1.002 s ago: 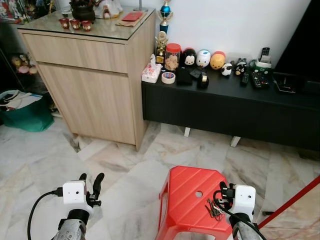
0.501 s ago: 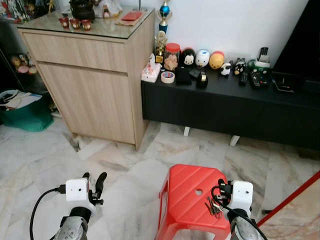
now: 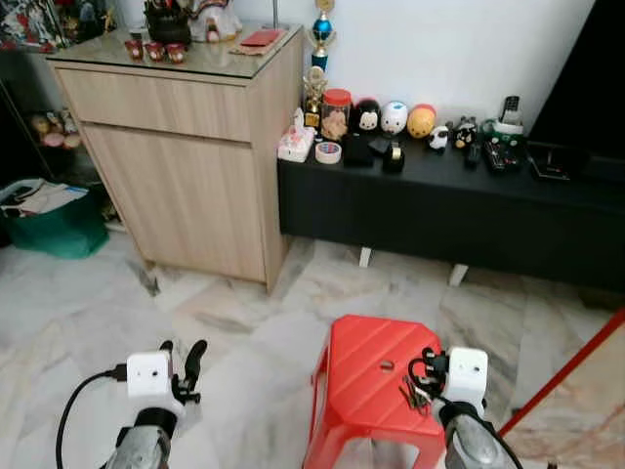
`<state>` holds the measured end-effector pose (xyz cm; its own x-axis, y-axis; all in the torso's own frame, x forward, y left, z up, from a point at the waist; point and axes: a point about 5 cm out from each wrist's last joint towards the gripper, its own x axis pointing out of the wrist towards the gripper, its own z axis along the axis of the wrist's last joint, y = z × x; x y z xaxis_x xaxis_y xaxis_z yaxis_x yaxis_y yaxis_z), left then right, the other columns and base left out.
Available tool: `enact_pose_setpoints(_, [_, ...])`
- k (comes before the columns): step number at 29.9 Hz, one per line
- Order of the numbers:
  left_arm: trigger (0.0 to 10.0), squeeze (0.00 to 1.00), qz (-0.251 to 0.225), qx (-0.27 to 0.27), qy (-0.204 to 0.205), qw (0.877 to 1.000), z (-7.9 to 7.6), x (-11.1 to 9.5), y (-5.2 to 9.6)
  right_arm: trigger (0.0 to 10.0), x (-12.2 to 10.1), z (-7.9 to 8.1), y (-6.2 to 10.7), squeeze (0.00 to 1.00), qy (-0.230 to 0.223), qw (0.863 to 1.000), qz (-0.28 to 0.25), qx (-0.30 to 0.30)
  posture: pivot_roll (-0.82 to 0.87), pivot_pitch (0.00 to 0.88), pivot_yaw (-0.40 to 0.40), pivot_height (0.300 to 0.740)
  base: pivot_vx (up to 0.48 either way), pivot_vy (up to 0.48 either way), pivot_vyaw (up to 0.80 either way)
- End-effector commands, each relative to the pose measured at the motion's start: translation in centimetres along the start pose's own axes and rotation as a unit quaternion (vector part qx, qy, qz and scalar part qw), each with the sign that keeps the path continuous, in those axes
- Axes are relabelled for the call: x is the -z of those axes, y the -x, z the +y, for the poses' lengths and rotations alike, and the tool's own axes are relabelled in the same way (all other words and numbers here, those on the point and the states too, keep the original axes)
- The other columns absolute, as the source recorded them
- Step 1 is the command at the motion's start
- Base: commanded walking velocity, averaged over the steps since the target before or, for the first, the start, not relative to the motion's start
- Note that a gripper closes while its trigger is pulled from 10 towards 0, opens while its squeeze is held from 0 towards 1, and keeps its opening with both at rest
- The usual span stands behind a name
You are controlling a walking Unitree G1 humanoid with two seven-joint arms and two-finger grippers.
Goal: Hang keys on a hook
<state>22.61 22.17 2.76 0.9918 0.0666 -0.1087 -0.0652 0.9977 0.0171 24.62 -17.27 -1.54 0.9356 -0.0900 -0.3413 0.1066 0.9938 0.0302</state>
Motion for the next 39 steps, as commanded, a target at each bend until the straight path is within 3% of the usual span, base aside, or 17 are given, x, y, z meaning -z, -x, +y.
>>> enact_pose_setpoints(1, [10.0,0.00,0.004,-0.001,0.004,1.000,0.08,-0.02,0.01,10.0,0.17,-0.15,-0.04,0.00,0.008,1.000,0.004,0.003,0.05,0.000,-0.050,0.637,0.000,0.000,0.00])
enact_pose_setpoints(33, [10.0,0.00,0.008,0.015,0.003,1.000,-0.33,-0.08,-0.34,10.0,1.06,0.70,-0.29,0.00,-0.023,0.999,0.032,-0.002,0.06,0.000,-0.042,0.637,0.000,0.000,0.00])
enact_pose_setpoints(39, [10.0,0.00,0.009,0.014,0.003,1.000,-0.26,-0.01,-0.42,10.0,0.91,0.85,-0.35,0.00,-0.022,0.999,0.026,-0.006,0.06,0.000,-0.043,0.637,0.260,0.000,-0.60])
